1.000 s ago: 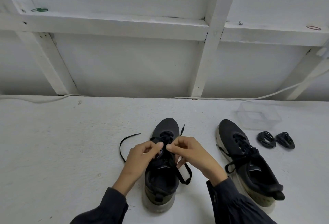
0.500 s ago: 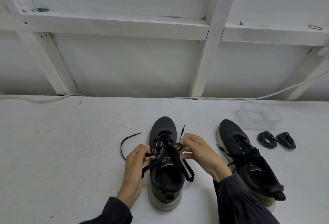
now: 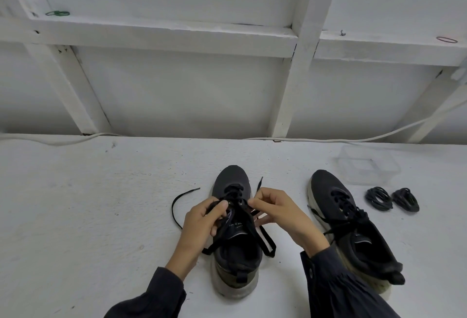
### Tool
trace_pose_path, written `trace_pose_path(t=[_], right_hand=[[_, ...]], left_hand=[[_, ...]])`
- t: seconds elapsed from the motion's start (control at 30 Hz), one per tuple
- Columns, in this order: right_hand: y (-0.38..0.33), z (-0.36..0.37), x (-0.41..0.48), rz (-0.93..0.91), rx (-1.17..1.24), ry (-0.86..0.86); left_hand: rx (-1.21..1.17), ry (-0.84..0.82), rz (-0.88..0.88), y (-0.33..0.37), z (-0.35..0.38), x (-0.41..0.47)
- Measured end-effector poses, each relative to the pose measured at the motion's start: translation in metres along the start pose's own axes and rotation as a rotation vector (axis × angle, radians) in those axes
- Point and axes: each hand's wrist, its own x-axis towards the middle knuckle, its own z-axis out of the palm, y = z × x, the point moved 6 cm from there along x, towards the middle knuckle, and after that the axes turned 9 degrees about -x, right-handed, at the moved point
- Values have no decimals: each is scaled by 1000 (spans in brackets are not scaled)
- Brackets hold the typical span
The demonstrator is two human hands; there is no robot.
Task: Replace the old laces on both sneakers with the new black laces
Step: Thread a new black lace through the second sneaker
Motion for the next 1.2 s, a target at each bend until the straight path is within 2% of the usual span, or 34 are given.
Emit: trace_pose_path(t=[0.17,0.23,0.4,0.57,0.7,1.0,1.2], right_hand=[[11,-2,-4,60,118,22],[13,-2,-5,69,135,33],[5,0,-3,67,91,9],[-10,4,1,-15,-117,-45],[-10,4,0,-40,-108,-43],[5,-1,-6,92,162,46],[-7,5,-3,36,-19,-8]], left_hand=[[-310,136,-86,-19,-5,-5],[-354,167,-91,-23,-7,-7],[-239,91,-73,-11,-7,-1],[-10,52,-26,-4,-2,4],[-70,94,-4,-8,-3,0],[-141,157,-34,-14,-3,-4],[-87,150,-25,-13,-3,-5]])
